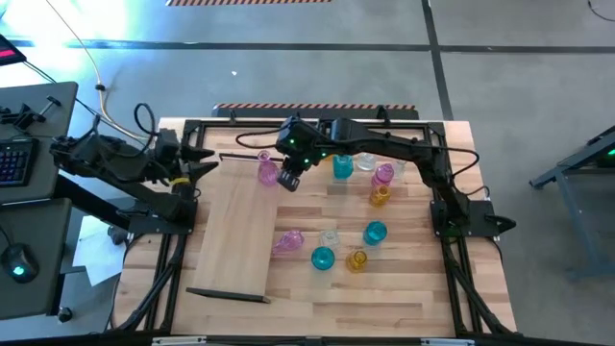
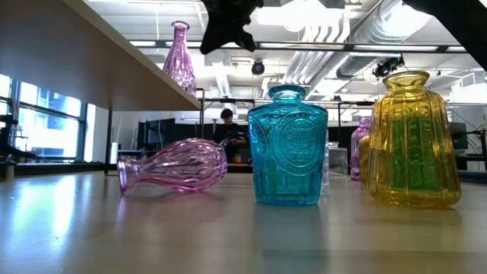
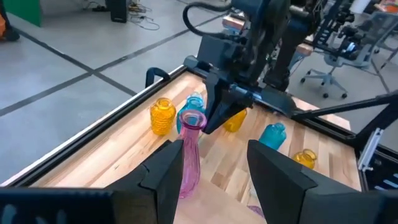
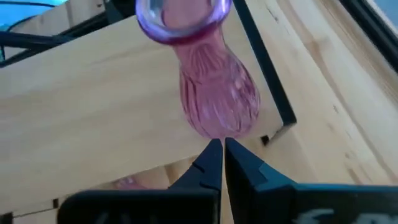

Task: Sort vases onto shelf
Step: Put the center violet flower vase on the shelf

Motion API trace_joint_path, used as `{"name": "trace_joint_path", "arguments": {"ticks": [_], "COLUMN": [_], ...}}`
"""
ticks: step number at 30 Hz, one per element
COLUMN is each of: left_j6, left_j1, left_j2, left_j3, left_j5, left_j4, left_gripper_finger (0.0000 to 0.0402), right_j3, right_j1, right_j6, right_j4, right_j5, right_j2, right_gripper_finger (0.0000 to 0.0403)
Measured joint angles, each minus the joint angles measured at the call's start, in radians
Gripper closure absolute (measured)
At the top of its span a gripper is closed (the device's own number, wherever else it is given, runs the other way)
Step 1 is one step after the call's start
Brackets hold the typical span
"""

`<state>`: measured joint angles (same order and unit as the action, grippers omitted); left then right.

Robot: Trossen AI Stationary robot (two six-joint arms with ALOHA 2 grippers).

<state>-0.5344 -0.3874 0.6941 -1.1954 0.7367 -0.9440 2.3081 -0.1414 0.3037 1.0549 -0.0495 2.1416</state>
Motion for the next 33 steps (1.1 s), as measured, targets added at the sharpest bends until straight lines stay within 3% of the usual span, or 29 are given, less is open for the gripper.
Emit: {"name": "trace_joint_path", "arguments": {"ticks": [20, 33], "left_j6": [0.067, 0.075], "left_j1": [-0.009, -0.009], "left_j2": [-0.023, -0.023], "left_j3": [0.0, 0.0], "left_j5": [-0.079, -0.098], "left_j4": [0.006, 0.015], "left_gripper_finger": [0.0232, 0.0232], "right_j3": [0.0, 0.0], "right_j1": [0.042, 0.039], "right_j6": [0.111, 0.124], "right_j4": [-0.046, -0.11], "right_j5": [0.129, 0.128], "right_j2": [0.078, 0.085], "right_gripper_finger": [0.0403, 0.0403]}}
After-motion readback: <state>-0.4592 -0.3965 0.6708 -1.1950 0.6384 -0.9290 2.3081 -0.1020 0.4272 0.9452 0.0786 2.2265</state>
